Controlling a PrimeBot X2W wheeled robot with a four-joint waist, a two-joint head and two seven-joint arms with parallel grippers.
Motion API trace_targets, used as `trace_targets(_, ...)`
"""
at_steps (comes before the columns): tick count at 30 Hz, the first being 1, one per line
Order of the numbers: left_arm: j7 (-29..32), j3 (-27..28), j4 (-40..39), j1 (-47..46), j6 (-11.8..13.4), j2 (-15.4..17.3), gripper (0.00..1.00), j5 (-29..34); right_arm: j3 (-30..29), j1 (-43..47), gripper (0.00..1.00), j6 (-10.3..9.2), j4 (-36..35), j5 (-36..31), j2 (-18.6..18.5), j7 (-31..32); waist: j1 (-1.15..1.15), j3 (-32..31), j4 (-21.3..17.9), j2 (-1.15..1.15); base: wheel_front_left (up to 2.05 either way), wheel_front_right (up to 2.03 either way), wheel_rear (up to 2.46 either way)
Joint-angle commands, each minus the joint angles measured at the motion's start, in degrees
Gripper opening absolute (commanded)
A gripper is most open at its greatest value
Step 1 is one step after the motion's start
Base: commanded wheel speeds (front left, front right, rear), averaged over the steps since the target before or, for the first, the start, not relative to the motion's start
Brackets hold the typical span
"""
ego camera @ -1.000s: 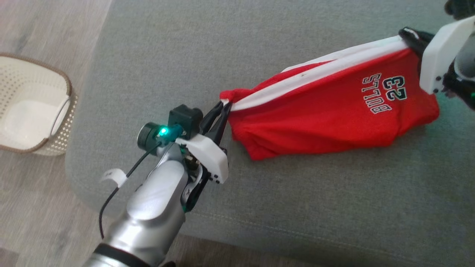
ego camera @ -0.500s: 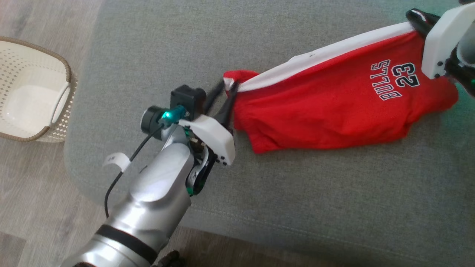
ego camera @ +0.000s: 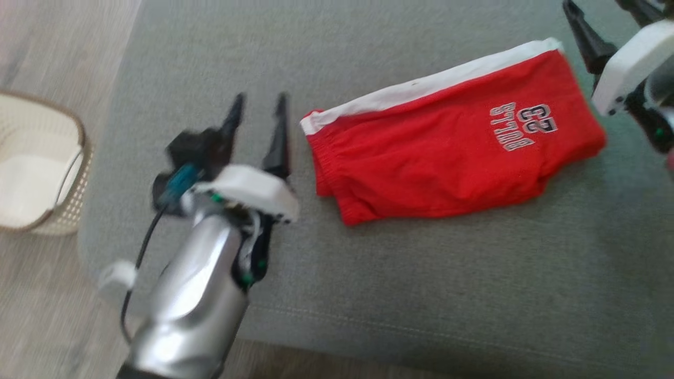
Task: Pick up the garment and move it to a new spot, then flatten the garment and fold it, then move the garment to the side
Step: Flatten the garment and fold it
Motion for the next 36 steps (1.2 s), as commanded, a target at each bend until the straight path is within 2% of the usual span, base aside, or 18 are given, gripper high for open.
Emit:
trace_targets(1,-0.7,3.7,-3.4,0.6,0.7,1.3,1.00,1.2,-0.5,2.3,1.00,-0.03,-1.7,-0.9,0.4,-2.7,0.00,-2.6,-1.9,0.00,0.00,0.00,0.00)
trace_targets(6,-0.7,11.0,-10.8,8.3,1.2,1.3,1.00,5.9,-4.8,7.5,1.00,-0.03,-4.3,-4.4,2.1,-8.3,0.00,-7.1,-5.1,0.00,0.00,0.00,0.00)
trace_targets(11,-0.7,15.1,-16.8,15.2,0.8,1.3,1.00,7.4,-15.2,15.8,1.00,-0.03,-11.9,-10.4,5.6,-8.8,0.00,-10.3,-8.1,0.00,0.00,0.00,0.00)
trace_targets(16,-0.7,16.9,-18.7,21.0,0.2,1.3,1.00,9.3,-25.0,28.9,1.00,-0.03,-22.0,-20.4,11.3,-8.9,0.00,-13.1,-10.1,0.00,0.00,0.00,0.00)
trace_targets(17,-0.7,17.2,-19.0,22.0,0.1,1.3,1.00,9.6,-26.8,31.7,1.00,-0.03,-23.7,-21.7,12.9,-8.9,0.00,-13.7,-10.4,0.00,0.00,0.00,0.00)
trace_targets(18,-0.7,17.8,-19.5,24.2,-0.1,1.3,1.00,10.0,-29.6,37.2,1.00,-0.03,-27.0,-23.8,16.3,-8.9,0.00,-15.1,-10.9,0.00,0.00,0.00,0.00)
trace_targets(23,-0.7,18.3,-20.6,29.3,-0.7,1.3,1.00,12.3,-34.1,48.4,1.00,-0.03,-32.4,-29.1,22.6,-8.9,0.00,-17.5,-12.0,0.00,0.00,0.00,0.00)
trace_targets(27,-0.7,16.7,-20.3,32.3,-1.9,1.3,1.00,13.4,-34.6,52.3,1.00,-0.03,-34.0,-31.9,24.3,-8.9,0.00,-18.4,-12.6,0.00,0.00,0.00,0.00)
trace_targets(31,-0.7,15.9,-20.4,34.5,-1.1,1.3,1.00,13.5,-34.8,55.0,1.00,-0.03,-35.3,-35.0,25.2,-8.9,0.00,-19.0,-12.7,0.00,0.00,0.00,0.00)
trace_targets(36,-0.7,15.2,-20.5,34.4,-1.3,1.3,1.00,13.7,-36.3,56.9,1.00,-0.03,-36.2,-35.9,25.9,-8.9,0.00,-19.0,-12.1,0.00,0.00,0.00,0.00)
